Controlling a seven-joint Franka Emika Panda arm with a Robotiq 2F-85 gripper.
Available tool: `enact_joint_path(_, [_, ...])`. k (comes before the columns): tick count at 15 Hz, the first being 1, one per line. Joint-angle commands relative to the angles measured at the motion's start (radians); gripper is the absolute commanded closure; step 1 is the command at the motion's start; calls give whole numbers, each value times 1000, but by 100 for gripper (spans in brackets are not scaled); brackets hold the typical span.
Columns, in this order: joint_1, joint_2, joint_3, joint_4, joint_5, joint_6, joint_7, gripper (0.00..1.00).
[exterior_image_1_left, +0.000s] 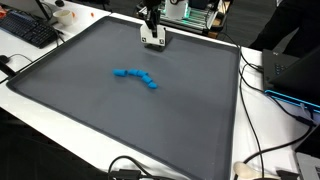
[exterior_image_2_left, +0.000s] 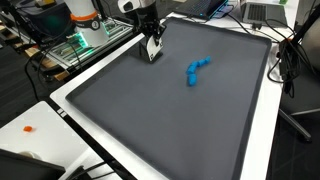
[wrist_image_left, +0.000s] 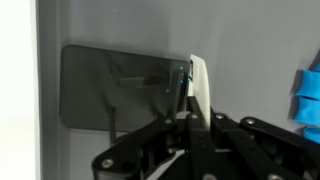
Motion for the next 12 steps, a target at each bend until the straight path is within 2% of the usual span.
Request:
enact_joint_path(1, [5, 34, 12, 1, 38, 43, 11, 99])
enact_joint_path(6, [-6, 41, 7, 1, 8, 25, 30, 99])
enact_joint_path(12, [1, 66, 9, 3, 24, 31, 30, 99])
